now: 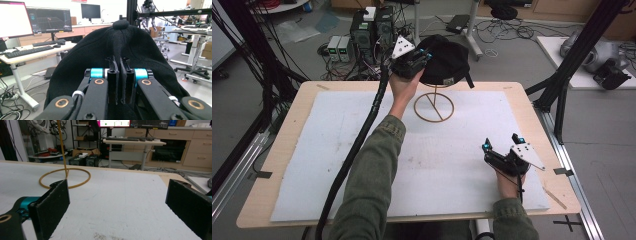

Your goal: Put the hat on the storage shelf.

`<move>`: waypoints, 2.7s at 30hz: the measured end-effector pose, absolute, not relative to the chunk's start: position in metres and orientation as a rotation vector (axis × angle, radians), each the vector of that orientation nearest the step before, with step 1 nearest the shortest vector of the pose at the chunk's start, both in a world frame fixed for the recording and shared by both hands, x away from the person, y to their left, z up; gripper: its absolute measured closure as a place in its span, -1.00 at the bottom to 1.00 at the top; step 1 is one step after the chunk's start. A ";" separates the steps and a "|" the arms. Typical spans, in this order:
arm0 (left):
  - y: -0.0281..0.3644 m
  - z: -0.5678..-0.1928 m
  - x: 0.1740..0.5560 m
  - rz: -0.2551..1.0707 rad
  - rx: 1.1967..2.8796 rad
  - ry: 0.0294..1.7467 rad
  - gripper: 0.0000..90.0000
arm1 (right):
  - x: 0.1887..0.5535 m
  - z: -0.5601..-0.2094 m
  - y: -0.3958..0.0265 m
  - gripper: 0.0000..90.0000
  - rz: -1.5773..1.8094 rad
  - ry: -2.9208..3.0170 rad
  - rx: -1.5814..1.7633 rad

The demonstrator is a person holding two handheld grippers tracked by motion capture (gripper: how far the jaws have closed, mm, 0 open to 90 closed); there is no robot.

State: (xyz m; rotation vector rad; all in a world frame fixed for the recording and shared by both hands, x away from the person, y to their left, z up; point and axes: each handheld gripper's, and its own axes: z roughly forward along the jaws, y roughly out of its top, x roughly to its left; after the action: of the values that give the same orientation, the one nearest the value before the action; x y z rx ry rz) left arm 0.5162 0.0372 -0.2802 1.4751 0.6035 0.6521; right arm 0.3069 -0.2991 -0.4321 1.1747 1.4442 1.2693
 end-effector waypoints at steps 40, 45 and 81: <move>0.054 -0.292 0.501 0.688 1.457 0.719 -0.32 | 0.305 -0.431 -0.297 -0.90 1.285 1.428 1.182; 0.070 -0.295 0.488 0.699 1.439 0.711 -0.33 | 0.306 -0.431 -0.298 -0.90 1.288 1.420 1.179; 0.200 -0.319 0.407 0.824 1.478 0.705 -0.41 | 0.305 -0.431 -0.294 -0.90 1.260 1.416 1.178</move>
State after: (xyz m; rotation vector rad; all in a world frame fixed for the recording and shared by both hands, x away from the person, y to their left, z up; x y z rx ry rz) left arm 0.4068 0.2004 -0.3194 1.4778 0.7048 0.8243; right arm 0.3051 -0.2940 -0.4305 1.1778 1.4162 1.2599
